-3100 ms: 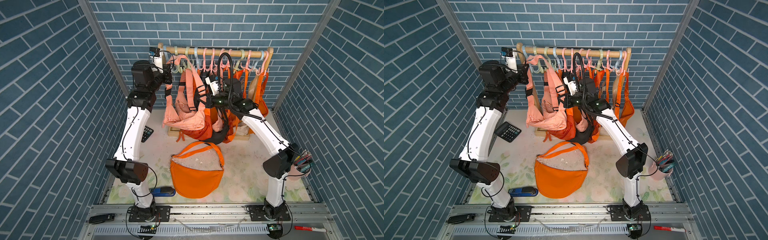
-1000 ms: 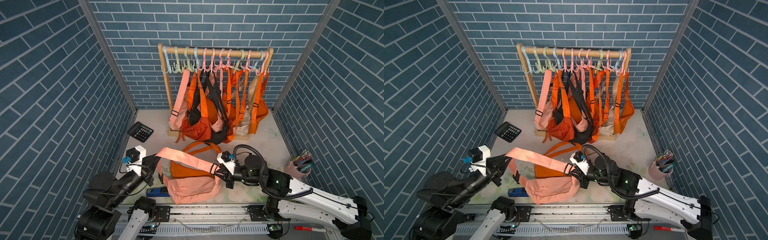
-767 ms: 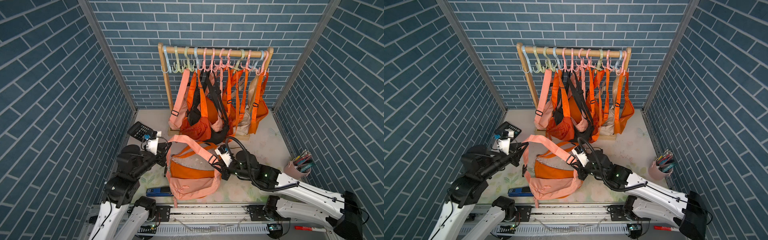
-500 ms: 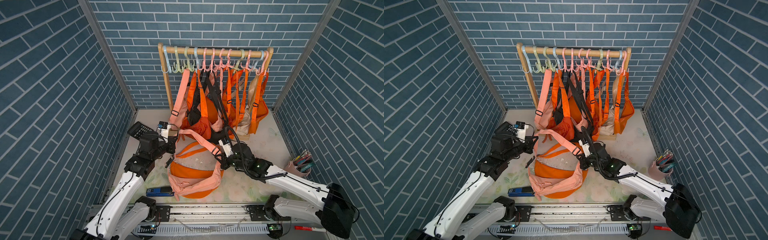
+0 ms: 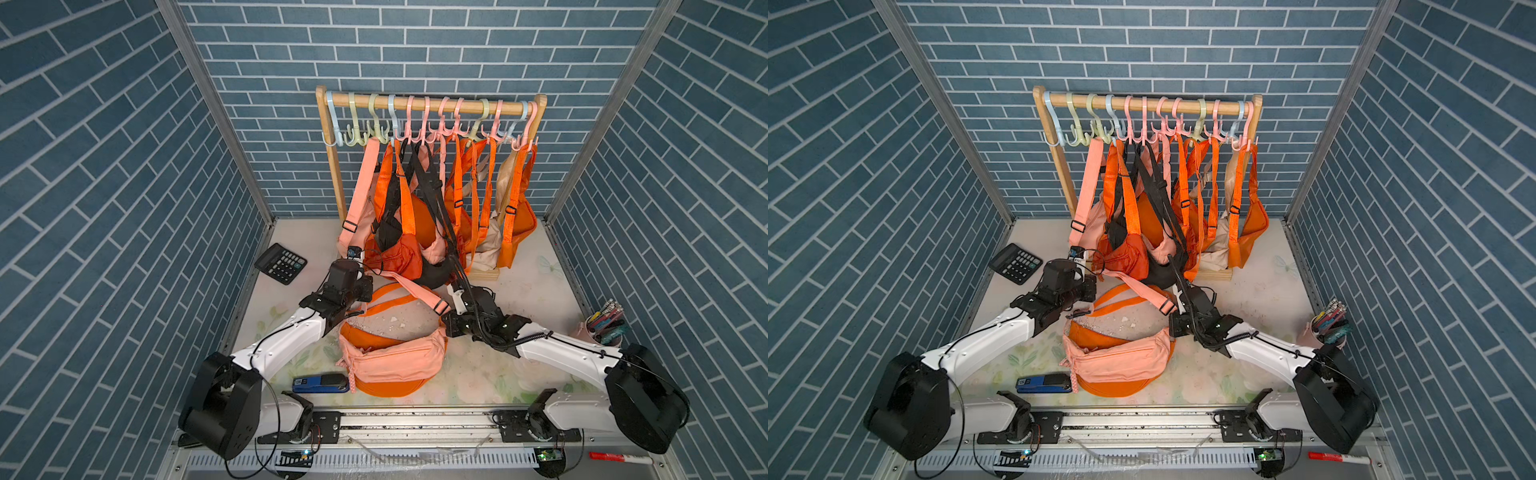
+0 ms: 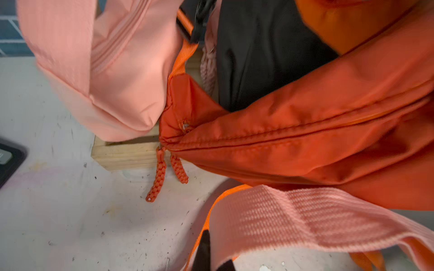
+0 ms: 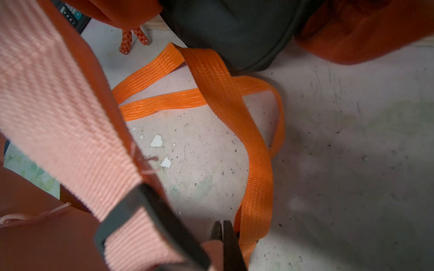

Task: Take the bag off the hook
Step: Place the bag inside the bag.

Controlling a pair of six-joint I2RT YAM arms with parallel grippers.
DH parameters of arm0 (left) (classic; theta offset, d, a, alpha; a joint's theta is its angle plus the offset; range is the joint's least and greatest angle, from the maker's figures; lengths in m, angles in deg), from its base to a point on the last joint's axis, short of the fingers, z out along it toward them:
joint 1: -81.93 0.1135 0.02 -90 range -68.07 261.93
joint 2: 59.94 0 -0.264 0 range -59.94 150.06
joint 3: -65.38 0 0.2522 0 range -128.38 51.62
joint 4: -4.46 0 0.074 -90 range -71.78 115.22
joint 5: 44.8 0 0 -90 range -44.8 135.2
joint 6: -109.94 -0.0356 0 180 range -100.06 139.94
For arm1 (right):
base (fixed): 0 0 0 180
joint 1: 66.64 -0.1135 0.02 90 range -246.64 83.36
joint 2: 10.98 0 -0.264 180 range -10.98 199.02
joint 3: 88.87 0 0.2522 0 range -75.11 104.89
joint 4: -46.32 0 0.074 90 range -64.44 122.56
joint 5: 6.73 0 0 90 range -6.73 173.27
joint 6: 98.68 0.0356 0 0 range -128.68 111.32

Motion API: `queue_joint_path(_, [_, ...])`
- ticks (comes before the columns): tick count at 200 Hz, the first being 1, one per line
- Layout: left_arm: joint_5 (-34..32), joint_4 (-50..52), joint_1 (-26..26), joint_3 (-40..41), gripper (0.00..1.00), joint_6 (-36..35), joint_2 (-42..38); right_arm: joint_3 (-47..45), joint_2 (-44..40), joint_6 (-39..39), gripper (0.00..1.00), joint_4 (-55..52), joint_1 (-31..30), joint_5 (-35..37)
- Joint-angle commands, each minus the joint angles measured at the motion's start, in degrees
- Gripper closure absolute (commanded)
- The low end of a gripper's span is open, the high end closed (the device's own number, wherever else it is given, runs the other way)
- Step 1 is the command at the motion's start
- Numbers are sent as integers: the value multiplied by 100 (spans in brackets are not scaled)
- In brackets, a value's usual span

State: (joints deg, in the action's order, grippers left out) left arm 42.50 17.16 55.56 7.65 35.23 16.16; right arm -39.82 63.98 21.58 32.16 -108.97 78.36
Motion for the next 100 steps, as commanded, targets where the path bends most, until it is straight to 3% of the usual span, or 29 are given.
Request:
queue_joint_path(1, [-276, -380, -57, 88, 100, 86, 242, -59, 212, 182, 100, -6, 61, 130])
queue_joint_path(19, [-234, -459, -65, 134, 100, 95, 461, -79, 371, 182, 100, 25, 75, 132])
queue_joint_path(43, [-155, -651, -87, 237, 91, 113, 652, -124, 499, 199, 100, 134, 72, 91])
queue_joint_path(68, [-128, -744, -118, 283, 74, 133, 813, -116, 596, 217, 84, 199, 76, 43])
queue_joint_path(100, [-114, -777, -163, 236, 54, 148, 980, -110, 565, 221, 53, 187, 75, 42])
